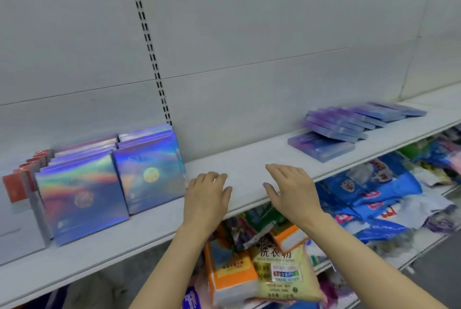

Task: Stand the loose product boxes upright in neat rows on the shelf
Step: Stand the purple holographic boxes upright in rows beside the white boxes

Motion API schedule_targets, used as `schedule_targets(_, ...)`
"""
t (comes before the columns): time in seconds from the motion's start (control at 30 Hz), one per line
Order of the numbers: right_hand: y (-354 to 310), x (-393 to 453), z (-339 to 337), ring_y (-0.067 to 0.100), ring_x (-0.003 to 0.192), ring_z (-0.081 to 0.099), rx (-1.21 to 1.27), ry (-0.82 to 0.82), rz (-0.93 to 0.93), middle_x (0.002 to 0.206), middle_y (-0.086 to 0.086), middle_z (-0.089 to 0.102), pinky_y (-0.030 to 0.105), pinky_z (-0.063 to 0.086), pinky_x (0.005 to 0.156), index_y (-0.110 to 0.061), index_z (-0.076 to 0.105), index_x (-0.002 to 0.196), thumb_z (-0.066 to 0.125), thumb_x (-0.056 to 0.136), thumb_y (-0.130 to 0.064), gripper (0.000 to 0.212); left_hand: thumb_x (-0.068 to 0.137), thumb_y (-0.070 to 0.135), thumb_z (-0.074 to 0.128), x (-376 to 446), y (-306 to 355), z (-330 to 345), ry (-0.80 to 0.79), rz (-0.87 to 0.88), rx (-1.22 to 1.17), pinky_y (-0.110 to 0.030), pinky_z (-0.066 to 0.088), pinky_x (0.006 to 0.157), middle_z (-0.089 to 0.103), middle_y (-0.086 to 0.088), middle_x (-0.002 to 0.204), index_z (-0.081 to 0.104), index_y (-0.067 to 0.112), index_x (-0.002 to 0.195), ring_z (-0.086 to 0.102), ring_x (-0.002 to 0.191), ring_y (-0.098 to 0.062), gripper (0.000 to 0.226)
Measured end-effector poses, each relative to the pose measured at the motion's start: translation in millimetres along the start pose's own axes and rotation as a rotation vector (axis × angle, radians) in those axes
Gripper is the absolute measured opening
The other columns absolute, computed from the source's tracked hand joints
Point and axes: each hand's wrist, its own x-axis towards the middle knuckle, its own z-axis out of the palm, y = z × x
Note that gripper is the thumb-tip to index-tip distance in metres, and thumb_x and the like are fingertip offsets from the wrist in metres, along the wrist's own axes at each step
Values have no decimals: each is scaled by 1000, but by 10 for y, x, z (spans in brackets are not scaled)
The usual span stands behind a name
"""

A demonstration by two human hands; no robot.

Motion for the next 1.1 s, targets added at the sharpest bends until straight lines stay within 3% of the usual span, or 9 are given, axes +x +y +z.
schedule_targets(0.13, 724, -151, -295, 26, 87, 69, -63, 21, 30, 100, 6, 73, 35, 54, 75, -7, 71, 108, 73, 76, -26, 38, 85, 28, 73, 326, 726, 196, -25, -8, -72, -38, 52, 76, 74, -4, 101, 74, 17, 108, 67, 88, -29, 26)
schedule_targets(0.23, 1259, -268, -426, 27, 85, 68, -97, 22, 34, 97, 6, 72, 36, 55, 73, -6, 69, 109, 79, 72, -23, 41, 98, 33, 53, 524, 1231, 364, -61, -58, -146, -38, 45, 91, 67, -3, 123, 65, 21, 128, 60, 109, -27, 34)
schedule_targets(0.33, 1727, -370, -494, 27, 86, 68, -114, 15, 56, 96, 6, 72, 37, 54, 74, -7, 69, 109, 77, 74, -23, 39, 102, 38, 41, 691, 1653, 545, -104, -84, -175, -34, 40, 97, 60, 0, 135, 56, 24, 138, 54, 118, -23, 41)
schedule_targets(0.63, 2752, -372, -365, 27, 85, 69, -155, 57, 116, 95, 7, 73, 37, 55, 72, -5, 69, 110, 79, 73, -17, 40, 103, 37, 38, 1524, 2389, 983, -245, -118, -188, -35, 43, 88, 60, -5, 131, 54, 17, 133, 56, 114, -27, 40)
schedule_targets(0.77, 3045, -282, -181, 26, 85, 70, -154, 66, 106, 96, 6, 73, 37, 55, 72, -6, 70, 108, 74, 75, -20, 36, 103, 44, 36, 1937, 2603, 1258, -349, -254, -331, -39, 45, 97, 50, -5, 143, 47, 12, 139, 51, 125, -27, 49)
schedule_targets(0.87, 3284, -141, -63, 25, 85, 69, -187, 59, 87, 95, 4, 73, 35, 54, 72, -7, 71, 106, 67, 75, -25, 36, 102, 45, 37, 2199, 2678, 1383, -267, -340, -425, -40, 47, 90, 59, -4, 129, 54, 12, 126, 55, 116, -26, 44)
schedule_targets(0.97, 3592, 19, 20, 26, 85, 69, -205, 50, 97, 96, 6, 72, 36, 54, 72, -5, 70, 107, 72, 75, -22, 36, 102, 44, 38, 2413, 2683, 1410, -133, -351, -428, -41, 46, 85, 63, -7, 114, 56, 10, 109, 57, 107, -29, 39)
schedule_targets(1.1, 3966, 162, 108, 29, 81, 67, -218, 30, 145, 89, 6, 71, 37, 51, 68, -5, 69, 105, 72, 76, -21, 33, 100, 47, 41, 2731, 2622, 1499, -195, -461, -525, -36, 46, 84, 69, -8, 106, 61, 10, 106, 62, 102, -33, 43)
